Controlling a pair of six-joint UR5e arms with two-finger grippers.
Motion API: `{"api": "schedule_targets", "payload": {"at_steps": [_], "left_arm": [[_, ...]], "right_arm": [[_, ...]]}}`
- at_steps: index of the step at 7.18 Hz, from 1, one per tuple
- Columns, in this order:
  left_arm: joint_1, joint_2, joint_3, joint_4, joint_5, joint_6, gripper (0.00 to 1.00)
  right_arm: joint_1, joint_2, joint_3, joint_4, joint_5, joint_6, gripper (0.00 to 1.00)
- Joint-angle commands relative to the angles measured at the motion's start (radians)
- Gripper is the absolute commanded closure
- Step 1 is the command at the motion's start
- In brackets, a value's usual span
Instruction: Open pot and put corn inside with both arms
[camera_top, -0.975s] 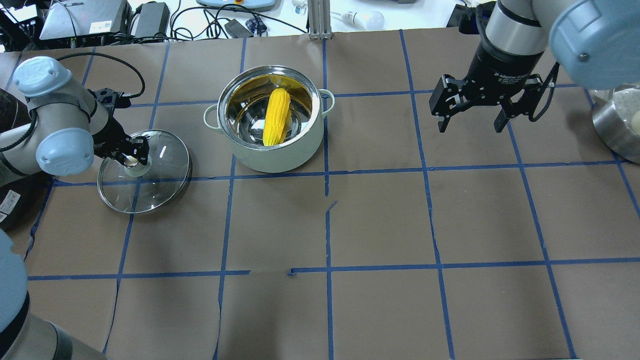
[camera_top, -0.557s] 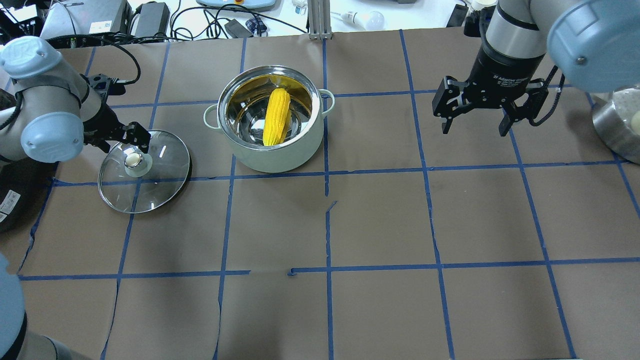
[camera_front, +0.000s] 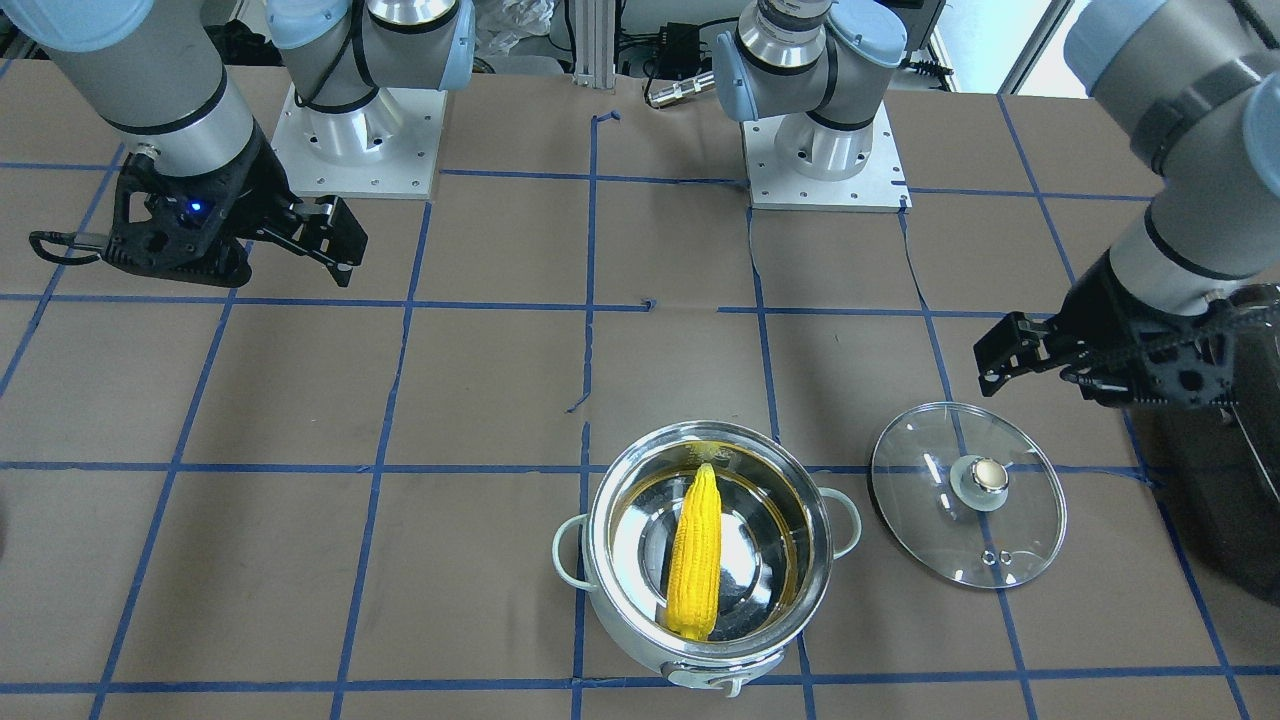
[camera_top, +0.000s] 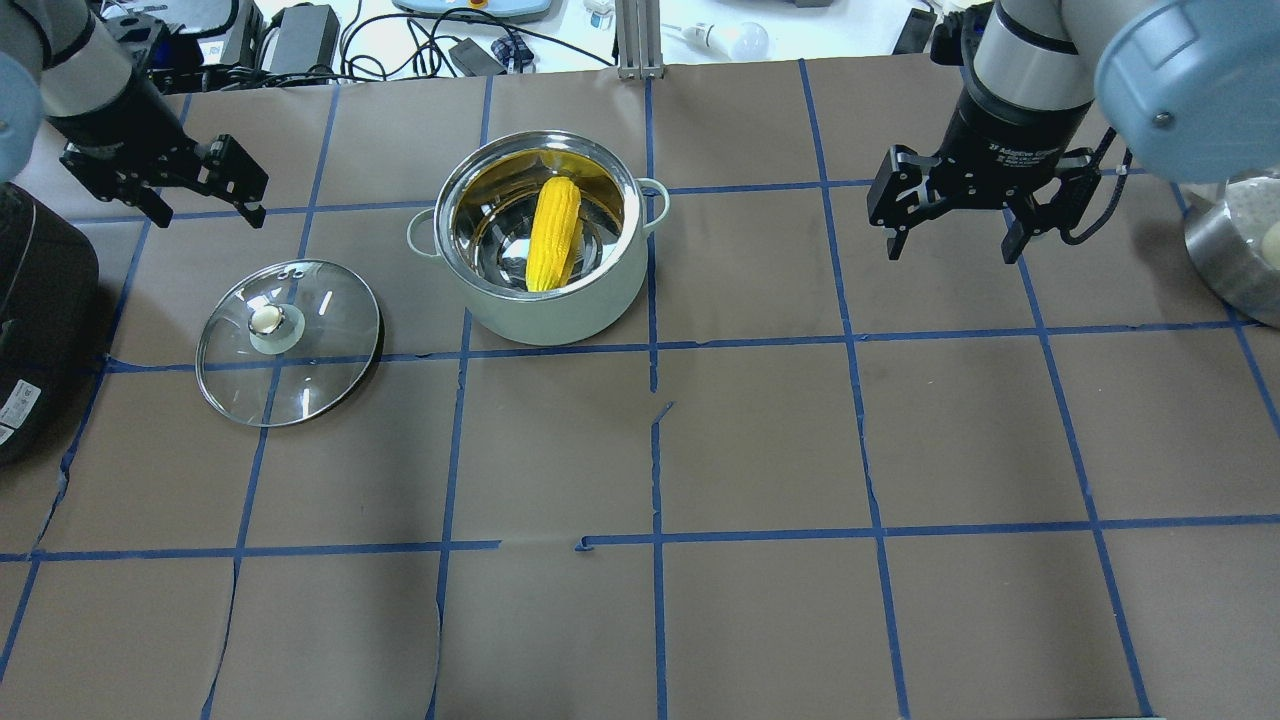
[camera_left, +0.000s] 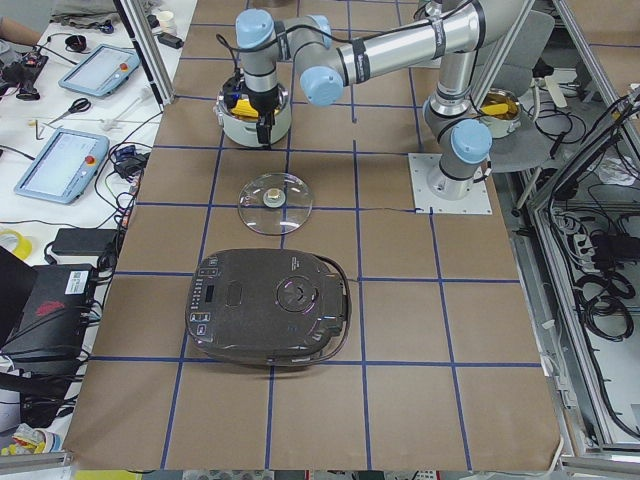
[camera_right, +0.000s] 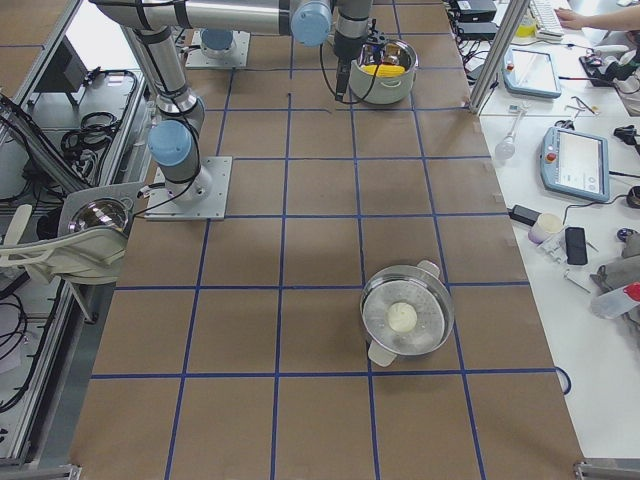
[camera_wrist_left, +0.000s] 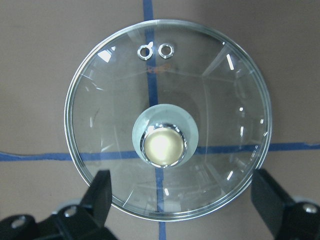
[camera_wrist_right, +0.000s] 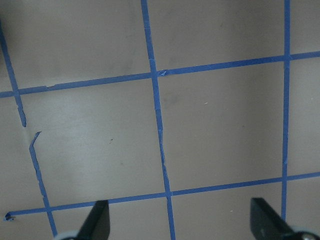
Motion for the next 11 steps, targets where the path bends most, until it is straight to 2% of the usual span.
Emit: {"api": "schedule_targets", "payload": {"at_steps": [1,4,11], "left_arm": [[-0.105,0.103,0.006,-0.038,-0.024,-0.066,0.0],[-0.148,0.183,-0.067,-0.066,-0.021,-0.158,0.0],[-0.191,0.186,-0.07,-0.077,-0.015,-0.15,0.0]], "right_arm": [[0.0,-0.001,-0.005,-0.001,0.0,0.002,0.0],[0.0,-0.001,-0.007,-0.001,0.003,-0.005,0.0],[-0.001,-0.001,-0.011,0.001,0.005,-0.005,0.0]]}}
